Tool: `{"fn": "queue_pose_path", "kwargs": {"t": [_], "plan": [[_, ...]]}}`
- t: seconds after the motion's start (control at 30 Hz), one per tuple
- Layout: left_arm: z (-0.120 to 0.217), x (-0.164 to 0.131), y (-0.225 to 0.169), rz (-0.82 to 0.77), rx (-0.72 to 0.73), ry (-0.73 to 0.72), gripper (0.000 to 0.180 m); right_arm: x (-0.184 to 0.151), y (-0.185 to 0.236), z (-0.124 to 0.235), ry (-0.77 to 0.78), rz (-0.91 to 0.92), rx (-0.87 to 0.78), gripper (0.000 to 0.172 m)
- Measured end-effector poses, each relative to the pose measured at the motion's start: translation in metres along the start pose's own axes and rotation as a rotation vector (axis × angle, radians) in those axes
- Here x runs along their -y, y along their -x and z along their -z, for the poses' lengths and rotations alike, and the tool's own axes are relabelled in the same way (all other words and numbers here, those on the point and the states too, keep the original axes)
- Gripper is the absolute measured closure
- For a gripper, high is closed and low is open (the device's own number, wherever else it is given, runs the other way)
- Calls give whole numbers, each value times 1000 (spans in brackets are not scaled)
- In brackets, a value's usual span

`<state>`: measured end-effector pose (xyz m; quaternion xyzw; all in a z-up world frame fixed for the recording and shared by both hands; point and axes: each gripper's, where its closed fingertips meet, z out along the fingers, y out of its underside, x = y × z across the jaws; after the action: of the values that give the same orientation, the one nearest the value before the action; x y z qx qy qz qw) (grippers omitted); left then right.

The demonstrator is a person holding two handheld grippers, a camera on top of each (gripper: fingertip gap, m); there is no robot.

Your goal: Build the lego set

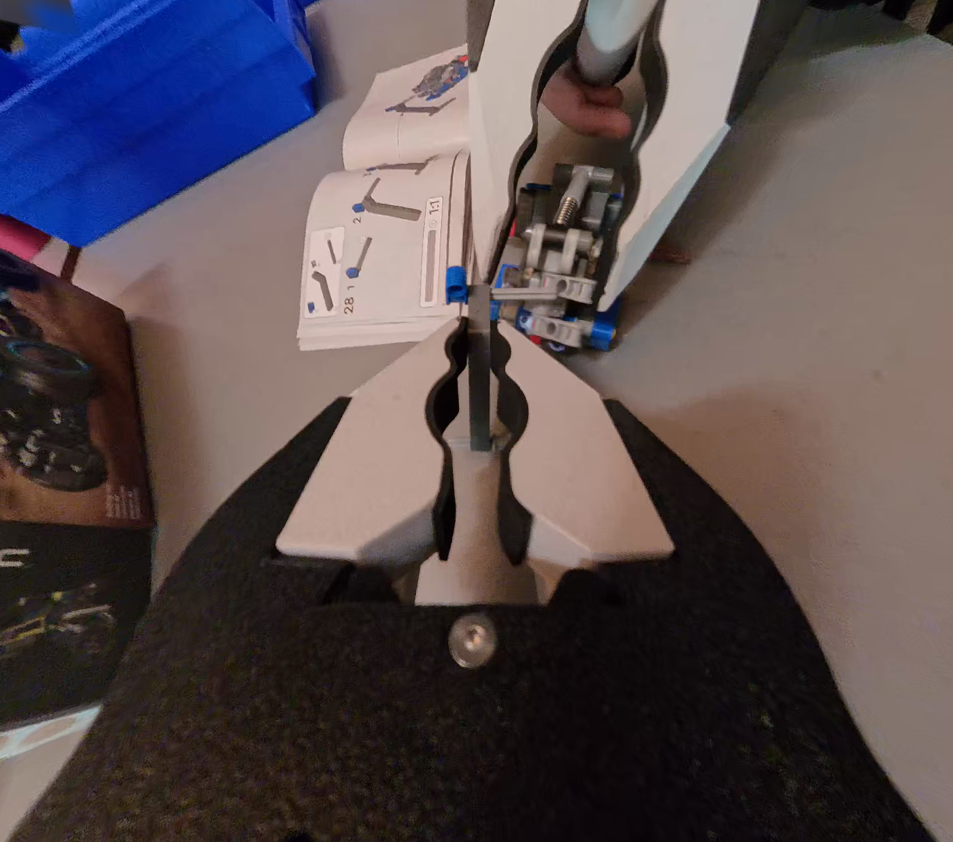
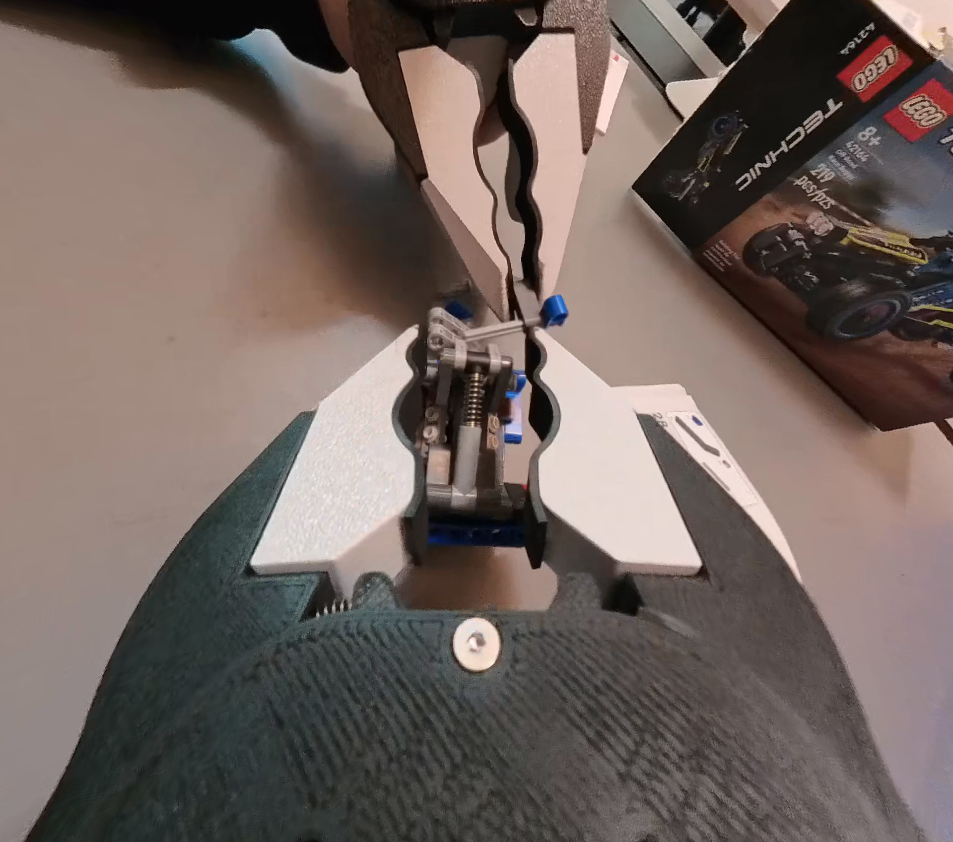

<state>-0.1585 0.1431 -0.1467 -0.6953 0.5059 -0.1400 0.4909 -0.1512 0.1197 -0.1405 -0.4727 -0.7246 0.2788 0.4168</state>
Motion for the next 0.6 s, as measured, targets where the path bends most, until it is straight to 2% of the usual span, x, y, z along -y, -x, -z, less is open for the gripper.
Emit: {"fn": "queue_pose_path", "kwargs": {"t": [0.17, 0.27, 0.33, 0.6], "plan": [[-2, 2, 1, -98, 26, -17, 176, -4, -3, -1, -7, 16, -32, 140], [1, 1, 9, -111, 54, 2, 176, -4, -5, -1, -9, 11, -43, 140], [2, 7, 16, -115, 78, -43, 176, -4, -8, -1, -10, 4, -54, 139], [-11, 9, 23, -217, 89, -41, 176, -6, -28, 5, -39, -115, -163, 143]]}}
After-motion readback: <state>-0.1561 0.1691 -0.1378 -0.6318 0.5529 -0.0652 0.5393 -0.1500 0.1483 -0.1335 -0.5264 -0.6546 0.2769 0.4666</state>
